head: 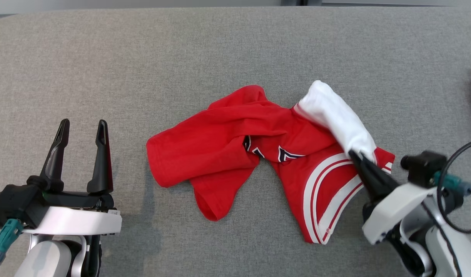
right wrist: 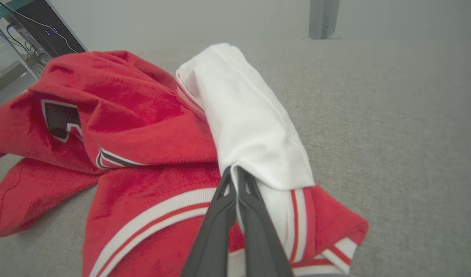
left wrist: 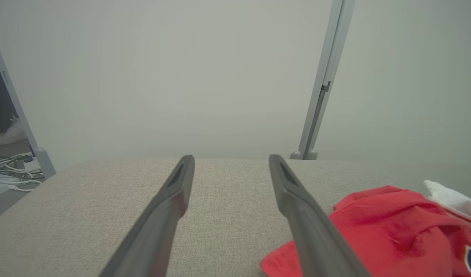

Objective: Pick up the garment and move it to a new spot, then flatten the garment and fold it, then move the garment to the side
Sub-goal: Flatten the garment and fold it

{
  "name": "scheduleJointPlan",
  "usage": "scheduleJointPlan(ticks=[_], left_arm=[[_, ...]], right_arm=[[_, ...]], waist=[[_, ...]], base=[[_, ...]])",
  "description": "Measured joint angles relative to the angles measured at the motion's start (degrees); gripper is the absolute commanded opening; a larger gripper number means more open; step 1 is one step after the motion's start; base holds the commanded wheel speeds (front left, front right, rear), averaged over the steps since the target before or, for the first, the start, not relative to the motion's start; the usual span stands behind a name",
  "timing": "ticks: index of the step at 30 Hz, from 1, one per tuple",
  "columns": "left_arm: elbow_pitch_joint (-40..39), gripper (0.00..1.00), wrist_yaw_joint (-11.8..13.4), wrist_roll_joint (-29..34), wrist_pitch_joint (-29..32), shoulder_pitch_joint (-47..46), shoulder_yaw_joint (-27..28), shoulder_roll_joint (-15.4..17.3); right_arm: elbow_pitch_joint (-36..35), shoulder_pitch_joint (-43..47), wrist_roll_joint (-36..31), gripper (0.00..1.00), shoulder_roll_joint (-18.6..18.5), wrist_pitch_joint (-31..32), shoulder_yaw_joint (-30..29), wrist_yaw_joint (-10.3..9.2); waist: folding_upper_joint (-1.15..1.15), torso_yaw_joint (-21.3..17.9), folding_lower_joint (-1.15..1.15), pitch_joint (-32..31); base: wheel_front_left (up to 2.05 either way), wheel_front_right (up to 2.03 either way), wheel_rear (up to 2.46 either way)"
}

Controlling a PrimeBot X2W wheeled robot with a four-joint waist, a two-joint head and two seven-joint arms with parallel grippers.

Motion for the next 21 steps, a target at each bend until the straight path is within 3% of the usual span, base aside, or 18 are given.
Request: scheduleJointPlan(ticks=[11,12,13,14,15,21], left_arm=[[0.07,1.0,0.0,0.0,0.01,-0.02,-0.34,0.23],[0.08,1.0,0.0,0.0,0.01,-0.04,-0.41,0.23],[0.12,1.0,0.0,0.0,0.02,-0.04,-0.43,0.25],[0.19,1.0,0.02,0.0,0.05,-0.03,-0.43,0.29],[0.2,1.0,0.11,0.0,0.07,-0.01,-0.41,0.33],[0.12,1.0,0.47,-0.02,0.13,0.59,-0.38,0.6]], right_arm=[[2.02,6.2,1.05,0.0,2.74,0.43,-1.02,0.0],[2.11,6.19,1.09,0.04,2.91,-0.2,-1.22,0.0],[2.22,6.18,0.93,0.16,3.01,-0.59,-1.36,0.0],[2.29,6.2,0.86,0.87,3.24,-1.05,-1.63,0.0],[2.23,6.23,0.74,1.0,3.46,-1.46,-1.98,0.0],[-0.42,7.76,-0.16,1.0,4.09,-2.55,-4.33,0.0]], waist=[[0.0,-0.37,0.0,-0.13],[0.0,-0.35,0.0,-0.22],[0.0,-0.35,0.0,-0.34],[0.0,-0.36,0.0,-0.51],[0.0,-0.39,0.0,-0.69],[0.0,-0.82,0.0,-1.8]], base=[[0.0,0.0,0.0],[0.0,0.0,0.0],[0.0,0.0,0.0],[0.0,0.0,0.0],[0.0,0.0,0.0],[0.0,0.0,0.0]])
